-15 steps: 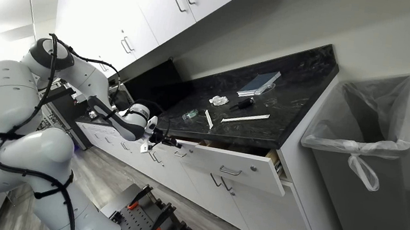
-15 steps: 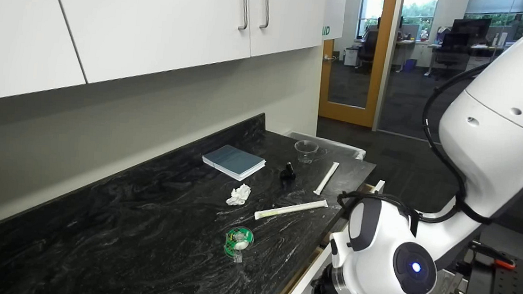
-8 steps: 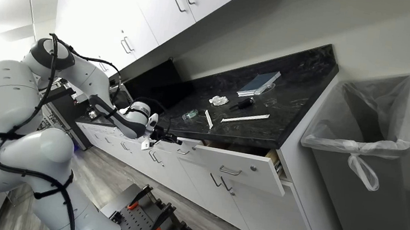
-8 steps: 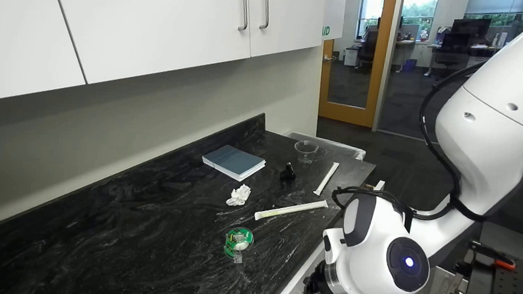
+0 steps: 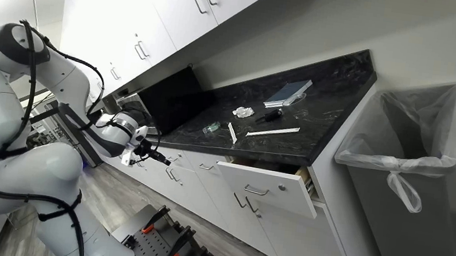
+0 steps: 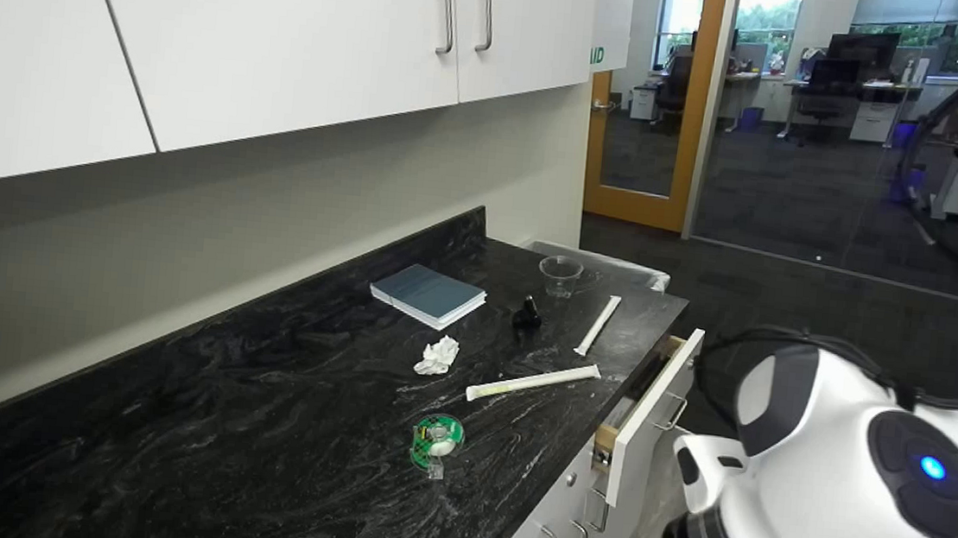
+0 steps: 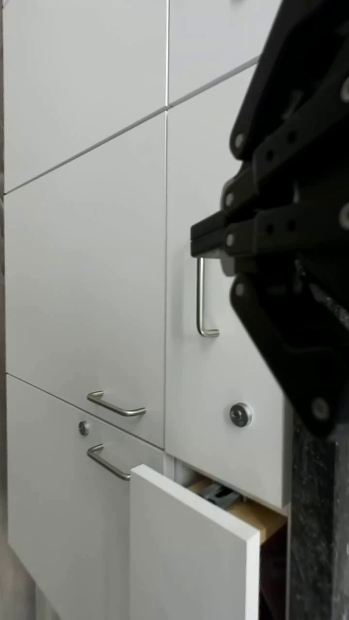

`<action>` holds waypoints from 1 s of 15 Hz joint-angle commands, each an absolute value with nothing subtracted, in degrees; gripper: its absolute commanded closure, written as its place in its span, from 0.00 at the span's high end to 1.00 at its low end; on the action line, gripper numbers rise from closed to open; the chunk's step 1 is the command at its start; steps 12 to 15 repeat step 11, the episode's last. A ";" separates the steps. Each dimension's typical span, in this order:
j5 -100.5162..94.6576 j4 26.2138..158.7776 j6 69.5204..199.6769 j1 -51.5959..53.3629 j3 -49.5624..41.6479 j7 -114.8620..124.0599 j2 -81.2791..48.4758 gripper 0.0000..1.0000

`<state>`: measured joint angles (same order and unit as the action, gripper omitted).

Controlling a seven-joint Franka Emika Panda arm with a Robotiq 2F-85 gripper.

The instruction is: Remove the tape from the open drawer and place it on the countertop then close the open drawer

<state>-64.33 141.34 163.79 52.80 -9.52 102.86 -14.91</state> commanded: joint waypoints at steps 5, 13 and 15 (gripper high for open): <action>-29.81 156.97 154.19 39.44 10.82 79.33 9.48 0.02; -5.52 155.60 142.37 40.44 13.81 59.93 20.41 0.03; -5.52 155.60 142.37 40.44 13.81 59.93 20.41 0.03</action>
